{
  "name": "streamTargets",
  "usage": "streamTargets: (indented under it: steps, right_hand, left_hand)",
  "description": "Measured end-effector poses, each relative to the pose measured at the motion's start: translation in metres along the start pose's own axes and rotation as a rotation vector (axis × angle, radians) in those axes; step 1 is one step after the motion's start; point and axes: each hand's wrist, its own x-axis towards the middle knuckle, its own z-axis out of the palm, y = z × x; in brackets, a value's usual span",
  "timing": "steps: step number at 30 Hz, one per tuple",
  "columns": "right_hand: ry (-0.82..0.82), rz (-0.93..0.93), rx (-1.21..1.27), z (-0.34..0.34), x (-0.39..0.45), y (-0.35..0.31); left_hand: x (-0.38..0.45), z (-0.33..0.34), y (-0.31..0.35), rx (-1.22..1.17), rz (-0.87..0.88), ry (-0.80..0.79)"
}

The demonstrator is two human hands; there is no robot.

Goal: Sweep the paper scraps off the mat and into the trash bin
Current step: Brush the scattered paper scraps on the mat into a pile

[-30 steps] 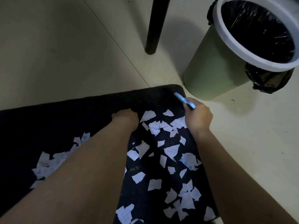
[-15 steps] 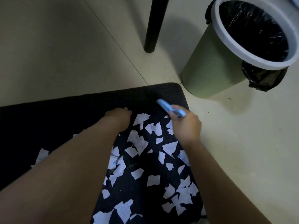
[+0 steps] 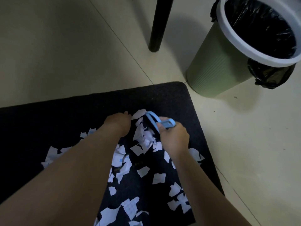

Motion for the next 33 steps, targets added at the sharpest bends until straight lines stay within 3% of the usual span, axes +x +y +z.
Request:
streamTargets:
  steps: [3, 6, 10, 16, 19, 22, 25, 28, 33]
  right_hand:
    - [0.098, -0.031, -0.014, -0.013, 0.015, -0.004]
    - [0.158, -0.110, -0.167, -0.012, 0.033, -0.015]
    - [0.029, -0.236, -0.307, 0.012, 0.034, -0.027]
    - [-0.145, -0.291, -0.287, 0.035, -0.008, -0.022]
    - [-0.185, -0.236, -0.090, 0.032, -0.021, -0.021]
    - [-0.010, -0.164, -0.010, 0.019, -0.015, -0.020]
    - [0.149, -0.067, -0.155, 0.009, -0.004, -0.013]
    - [0.104, 0.002, -0.282, 0.020, -0.011, -0.010]
    - [-0.078, -0.066, -0.191, 0.053, -0.049, -0.026]
  left_hand:
    - [-0.003, 0.000, -0.002, -0.079, 0.017, 0.003]
    - [-0.006, 0.003, -0.005, -0.122, -0.010, 0.116]
    - [-0.012, 0.011, -0.015, -0.113, -0.070, 0.165]
    - [-0.012, 0.012, -0.025, -0.155, -0.042, 0.129]
    - [-0.016, 0.010, -0.028, -0.230, -0.058, 0.109]
    - [-0.020, 0.016, -0.033, -0.270, -0.051, 0.103]
    - [-0.024, 0.022, -0.037, -0.277, -0.058, 0.106]
    - [-0.029, 0.024, -0.036, -0.227, -0.081, 0.123]
    - [-0.033, 0.025, -0.038, -0.216, -0.113, 0.145]
